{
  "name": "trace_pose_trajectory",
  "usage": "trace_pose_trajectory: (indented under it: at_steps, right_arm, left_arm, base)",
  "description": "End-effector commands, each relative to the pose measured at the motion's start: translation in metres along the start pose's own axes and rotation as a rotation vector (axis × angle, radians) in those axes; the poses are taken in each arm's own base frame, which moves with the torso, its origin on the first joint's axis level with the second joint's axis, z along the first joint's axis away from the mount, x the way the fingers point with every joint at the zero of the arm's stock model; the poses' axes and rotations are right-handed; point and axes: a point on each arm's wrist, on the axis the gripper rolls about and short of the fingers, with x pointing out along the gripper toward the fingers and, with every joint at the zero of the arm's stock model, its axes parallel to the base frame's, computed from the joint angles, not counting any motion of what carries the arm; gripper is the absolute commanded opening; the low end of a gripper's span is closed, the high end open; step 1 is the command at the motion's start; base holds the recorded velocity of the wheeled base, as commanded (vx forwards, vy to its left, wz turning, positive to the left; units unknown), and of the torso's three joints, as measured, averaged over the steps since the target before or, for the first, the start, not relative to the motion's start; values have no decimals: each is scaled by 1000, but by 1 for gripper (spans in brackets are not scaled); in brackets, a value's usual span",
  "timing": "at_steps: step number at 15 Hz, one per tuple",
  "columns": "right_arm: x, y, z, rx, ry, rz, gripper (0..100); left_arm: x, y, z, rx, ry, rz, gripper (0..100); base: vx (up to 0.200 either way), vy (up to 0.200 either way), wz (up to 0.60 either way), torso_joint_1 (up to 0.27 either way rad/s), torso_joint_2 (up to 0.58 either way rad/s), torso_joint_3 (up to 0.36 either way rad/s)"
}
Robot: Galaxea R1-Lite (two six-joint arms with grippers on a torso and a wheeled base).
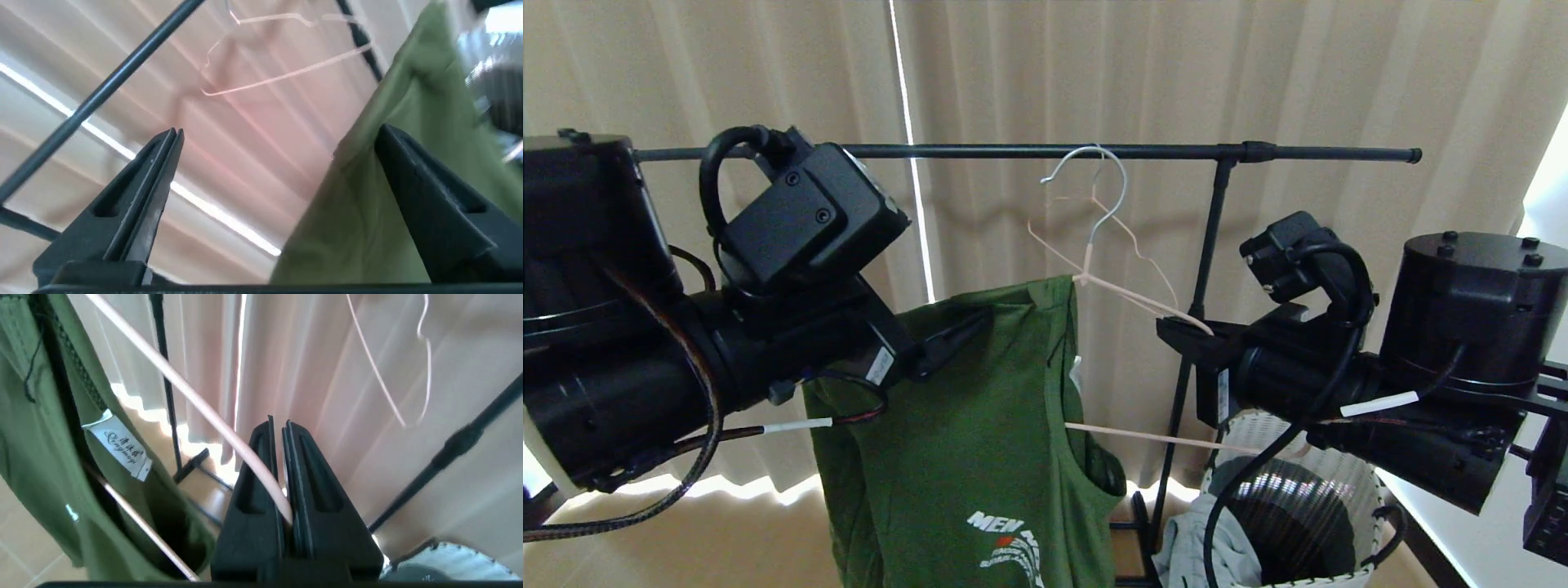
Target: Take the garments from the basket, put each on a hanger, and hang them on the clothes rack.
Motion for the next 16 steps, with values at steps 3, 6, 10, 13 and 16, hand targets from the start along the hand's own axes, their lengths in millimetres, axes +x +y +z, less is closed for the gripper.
trace_pose_trajectory:
  at_steps: [3,6,10,13,16]
  right_arm:
    - [-2,1,-8,-54,-37,24,0]
    - [-4,3,-7,-53,-47,31,0]
    - [-7,13,-8,-57,-58,73,0]
    - [-8,16,-6,-56,-72,85,0]
    - [-9,18,-3,-54,-100,112,0]
  left_arm:
    - [6,-5,-8,12,30,-21,100]
    - [11,-6,-10,25,43,-27,100]
    - [17,-2,-16,130,68,-14,100]
    - [16,-2,-16,132,68,-14,100]
    - [16,-2,-16,132,69,-16,100]
  base:
    - [0,0,0,0,0,0]
    - [0,0,0,0,0,0]
    - [0,0,0,0,0,0]
    - [0,0,0,0,0,0]
    - [0,0,0,0,0,0]
